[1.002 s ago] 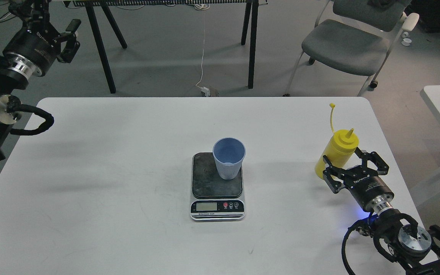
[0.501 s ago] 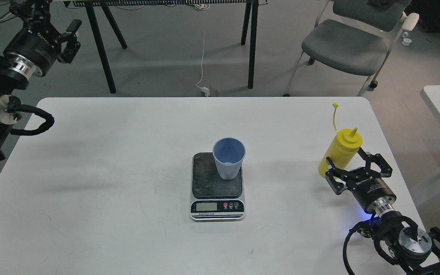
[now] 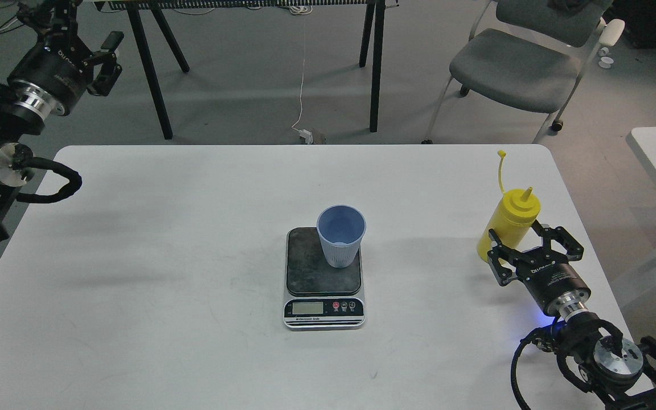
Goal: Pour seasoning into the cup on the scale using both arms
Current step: 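Close the right gripper around the yellow bottle's body, then lift the bottle and tip it nozzle-down above the cup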
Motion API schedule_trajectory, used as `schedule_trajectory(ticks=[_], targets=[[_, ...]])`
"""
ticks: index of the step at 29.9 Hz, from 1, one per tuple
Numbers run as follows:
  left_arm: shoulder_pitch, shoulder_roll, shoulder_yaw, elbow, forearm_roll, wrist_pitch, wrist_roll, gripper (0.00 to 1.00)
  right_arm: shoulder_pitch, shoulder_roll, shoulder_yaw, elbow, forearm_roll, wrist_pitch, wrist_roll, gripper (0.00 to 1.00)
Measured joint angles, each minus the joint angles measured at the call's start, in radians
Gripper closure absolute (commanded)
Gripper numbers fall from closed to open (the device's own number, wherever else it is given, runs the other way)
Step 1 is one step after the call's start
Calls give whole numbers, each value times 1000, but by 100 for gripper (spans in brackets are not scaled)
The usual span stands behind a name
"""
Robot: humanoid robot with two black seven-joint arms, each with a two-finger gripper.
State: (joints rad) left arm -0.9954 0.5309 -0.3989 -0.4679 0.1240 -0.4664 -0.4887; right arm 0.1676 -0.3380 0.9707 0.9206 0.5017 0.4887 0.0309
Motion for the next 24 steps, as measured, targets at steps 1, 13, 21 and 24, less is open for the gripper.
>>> schedule_trajectory(ticks=[1, 13, 21, 24], targets=[[0, 0, 0, 0, 0, 0, 0, 20, 1, 2, 0, 0, 0, 0, 1, 55], [0, 0, -1, -1, 2, 1, 0, 20, 33, -23, 26, 0, -146, 0, 3, 58], [-5, -2, -6, -5, 2, 0, 0, 20, 227, -137, 88, 4, -648, 0, 4, 59], [-5, -2, -7, -6, 2, 0, 0, 20, 341, -149, 86, 16, -891, 0, 4, 60]])
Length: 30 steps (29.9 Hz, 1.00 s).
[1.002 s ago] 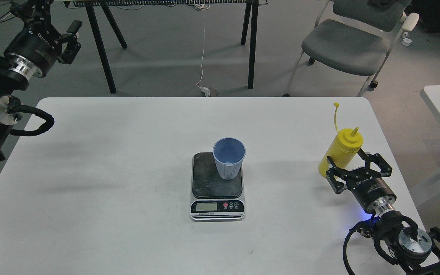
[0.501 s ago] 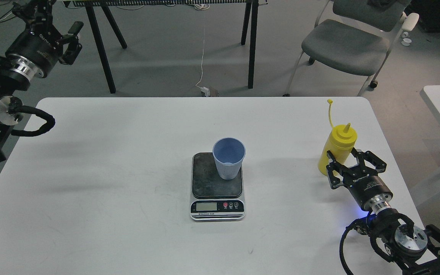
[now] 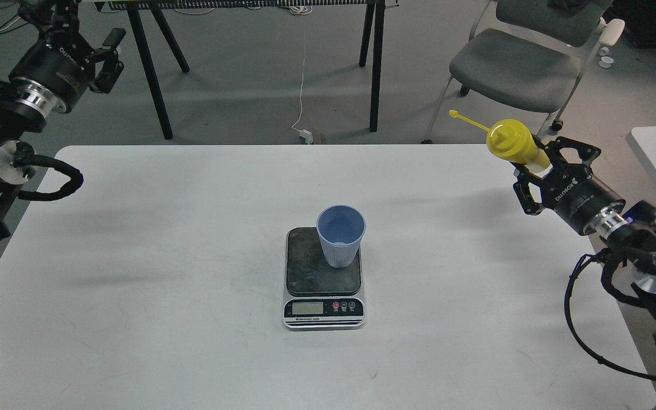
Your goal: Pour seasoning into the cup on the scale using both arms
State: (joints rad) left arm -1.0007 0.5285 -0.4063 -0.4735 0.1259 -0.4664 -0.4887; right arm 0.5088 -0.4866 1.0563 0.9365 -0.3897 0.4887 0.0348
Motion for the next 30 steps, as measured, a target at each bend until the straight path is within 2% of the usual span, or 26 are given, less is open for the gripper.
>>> schedule_trajectory(ticks=[5, 8, 14, 19, 30], targets=[[0, -5, -2, 0, 0, 0, 0, 20, 168, 3, -39, 102, -474, 0, -1, 60], [0, -10, -2, 0, 0, -2, 0, 20, 270, 6, -142, 163, -687, -6, 11, 60], [0, -11, -4, 0, -2, -3, 0, 20, 483, 4, -458, 262, -914, -140, 42, 61], [-3, -14, -5, 0, -2, -5, 0, 20, 620, 12, -639, 300, -1139, -208, 66, 61], [-3, -25, -5, 0, -2, -6, 0, 20, 698, 92, -747, 334, -1318, -276, 81, 61]])
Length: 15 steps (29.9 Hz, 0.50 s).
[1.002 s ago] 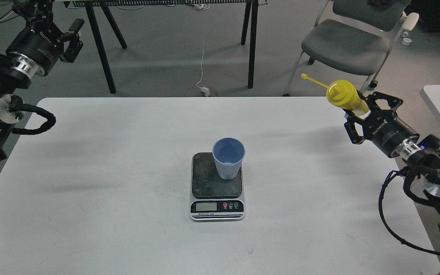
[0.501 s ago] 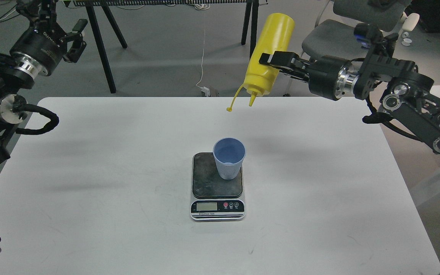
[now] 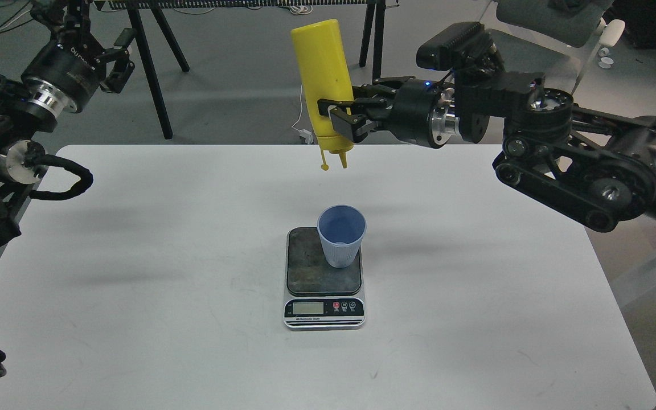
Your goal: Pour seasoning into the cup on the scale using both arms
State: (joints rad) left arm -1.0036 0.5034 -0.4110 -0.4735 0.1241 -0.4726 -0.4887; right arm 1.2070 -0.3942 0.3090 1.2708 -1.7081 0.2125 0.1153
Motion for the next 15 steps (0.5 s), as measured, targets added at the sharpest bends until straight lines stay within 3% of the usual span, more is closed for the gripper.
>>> schedule_trajectory(ticks=[15], targets=[[0, 3, 1, -1, 0, -1, 0, 20, -31, 9, -61, 29, -19, -17, 0, 61]])
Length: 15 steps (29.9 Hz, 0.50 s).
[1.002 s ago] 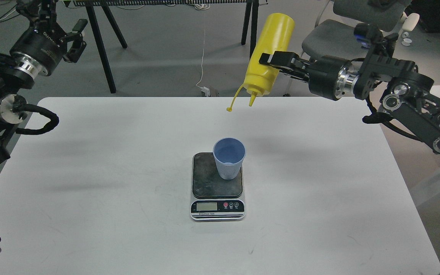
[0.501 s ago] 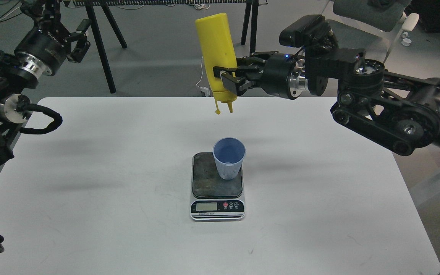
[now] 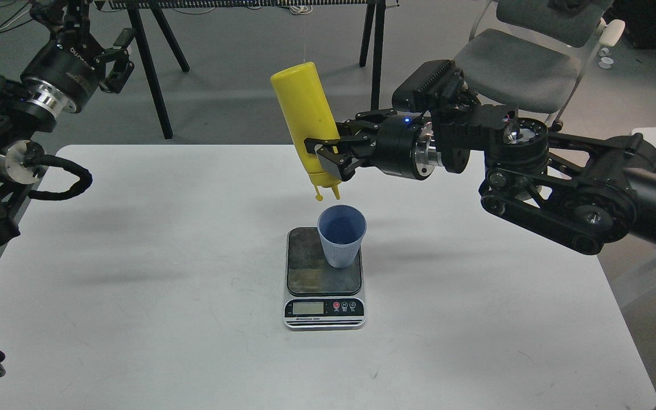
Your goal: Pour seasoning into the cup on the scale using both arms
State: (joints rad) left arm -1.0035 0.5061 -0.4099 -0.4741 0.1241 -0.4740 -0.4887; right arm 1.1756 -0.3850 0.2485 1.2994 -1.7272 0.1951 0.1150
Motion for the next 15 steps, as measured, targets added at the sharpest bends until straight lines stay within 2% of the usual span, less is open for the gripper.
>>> schedule_trajectory(ticks=[6, 9, 15], targets=[[1, 0, 0, 0, 0, 0, 0, 20, 7, 1, 9, -8, 11, -4, -1, 61], [1, 0, 0, 0, 0, 0, 0, 20, 8, -3, 65, -35, 89, -4, -3, 61], [1, 0, 0, 0, 0, 0, 0, 20, -10, -78, 234, -130, 684, 92, -22, 61]])
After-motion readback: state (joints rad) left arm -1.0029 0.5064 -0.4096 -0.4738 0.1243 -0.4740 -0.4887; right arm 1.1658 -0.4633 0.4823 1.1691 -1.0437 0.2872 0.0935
